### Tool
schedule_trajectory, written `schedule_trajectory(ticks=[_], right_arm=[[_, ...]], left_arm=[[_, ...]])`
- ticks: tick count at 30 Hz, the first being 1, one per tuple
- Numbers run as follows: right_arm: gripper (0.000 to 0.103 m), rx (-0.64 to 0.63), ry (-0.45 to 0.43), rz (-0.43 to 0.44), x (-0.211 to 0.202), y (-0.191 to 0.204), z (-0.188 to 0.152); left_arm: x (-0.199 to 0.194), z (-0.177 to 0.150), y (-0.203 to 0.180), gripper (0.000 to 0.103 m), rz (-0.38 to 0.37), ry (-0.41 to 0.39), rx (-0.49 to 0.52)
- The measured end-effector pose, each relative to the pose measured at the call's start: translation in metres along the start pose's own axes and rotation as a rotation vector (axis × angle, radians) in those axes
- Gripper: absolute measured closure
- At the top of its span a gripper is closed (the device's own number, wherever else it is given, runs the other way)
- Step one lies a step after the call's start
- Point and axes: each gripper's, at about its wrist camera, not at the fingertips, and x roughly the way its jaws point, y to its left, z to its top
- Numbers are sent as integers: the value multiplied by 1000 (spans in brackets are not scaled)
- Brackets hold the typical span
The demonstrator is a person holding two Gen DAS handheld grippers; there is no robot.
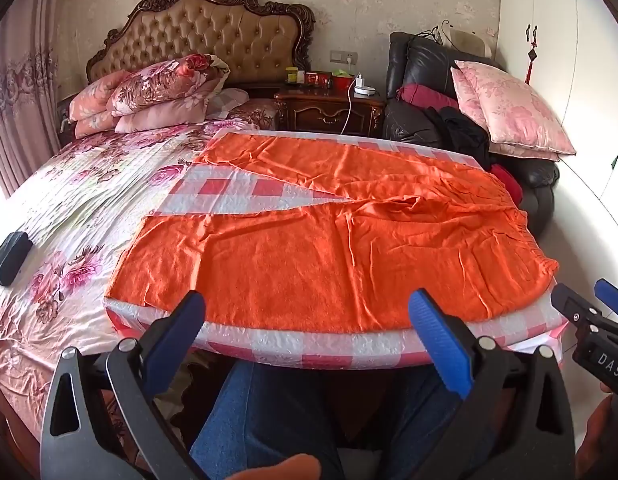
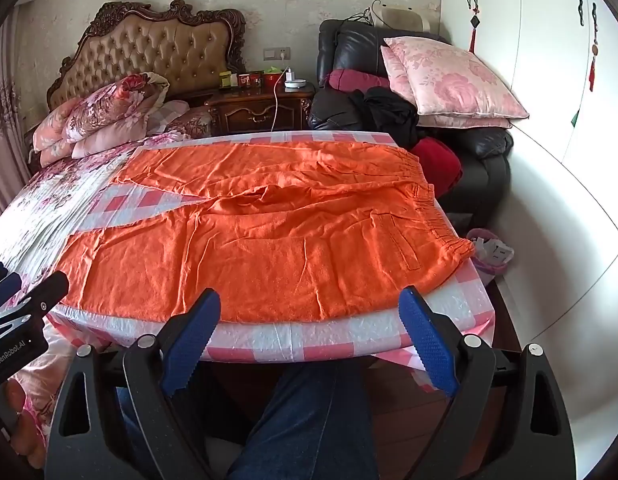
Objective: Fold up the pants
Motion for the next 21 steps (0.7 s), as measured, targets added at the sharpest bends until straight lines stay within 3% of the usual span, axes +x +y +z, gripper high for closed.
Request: schedule_trajectory(ticks=[21], right_arm=[[16,-5,-3,-3,-1,0,2]], left_arm=[[0,1,1,1,-5,2,-4]])
